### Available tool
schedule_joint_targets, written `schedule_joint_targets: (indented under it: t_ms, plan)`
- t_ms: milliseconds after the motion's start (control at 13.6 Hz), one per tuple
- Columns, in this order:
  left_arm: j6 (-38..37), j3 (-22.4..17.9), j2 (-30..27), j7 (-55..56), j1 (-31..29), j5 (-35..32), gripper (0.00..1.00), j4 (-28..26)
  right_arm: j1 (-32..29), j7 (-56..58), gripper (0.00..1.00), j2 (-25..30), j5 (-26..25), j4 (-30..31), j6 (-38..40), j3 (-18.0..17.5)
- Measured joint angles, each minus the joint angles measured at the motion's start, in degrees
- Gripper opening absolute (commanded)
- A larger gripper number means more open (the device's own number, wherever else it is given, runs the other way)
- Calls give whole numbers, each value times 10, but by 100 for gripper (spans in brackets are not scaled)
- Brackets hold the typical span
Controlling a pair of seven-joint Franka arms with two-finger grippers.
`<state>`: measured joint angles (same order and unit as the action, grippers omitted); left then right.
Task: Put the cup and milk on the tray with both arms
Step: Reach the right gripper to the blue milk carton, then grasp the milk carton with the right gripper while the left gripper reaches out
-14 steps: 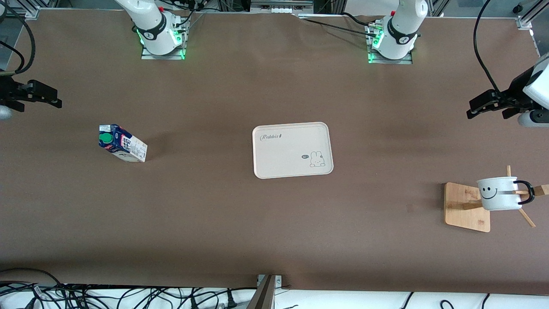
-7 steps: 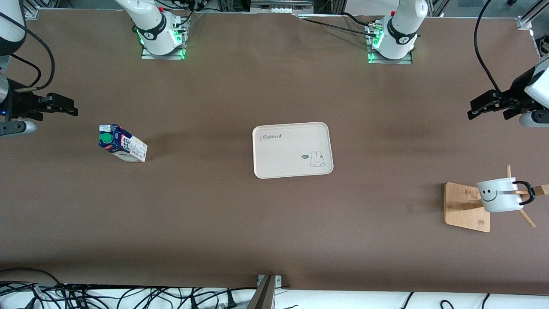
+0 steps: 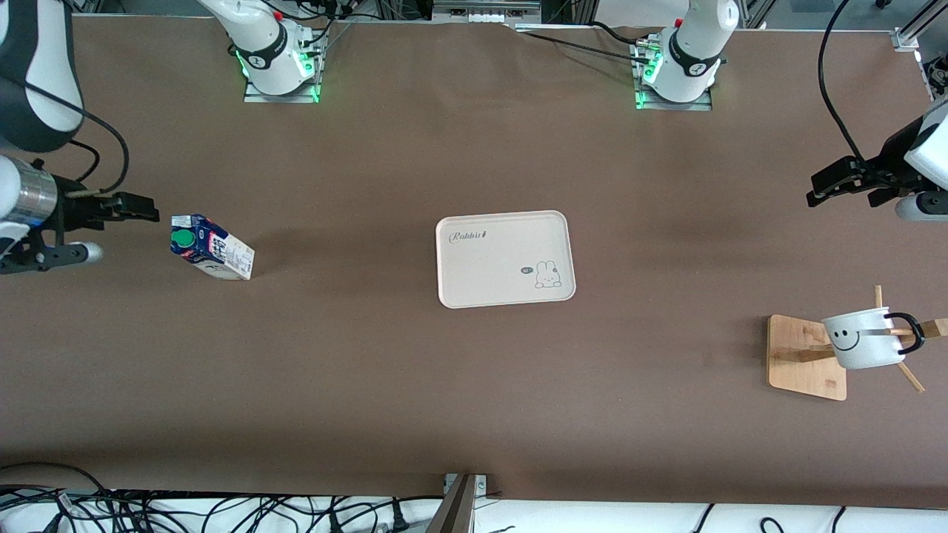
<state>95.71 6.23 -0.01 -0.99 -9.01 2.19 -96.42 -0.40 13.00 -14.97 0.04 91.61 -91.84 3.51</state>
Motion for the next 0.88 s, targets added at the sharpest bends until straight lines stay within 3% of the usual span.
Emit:
schedule_joint_targets:
  t_ms: [293, 880]
  plan:
    - [0, 0, 0, 0, 0, 0, 100, 0, 0, -12, 100, -44, 0, 21, -15, 0]
    - [12, 0, 2, 0, 0, 0, 100, 1, -1, -39, 100, -46, 0, 91, -47, 1]
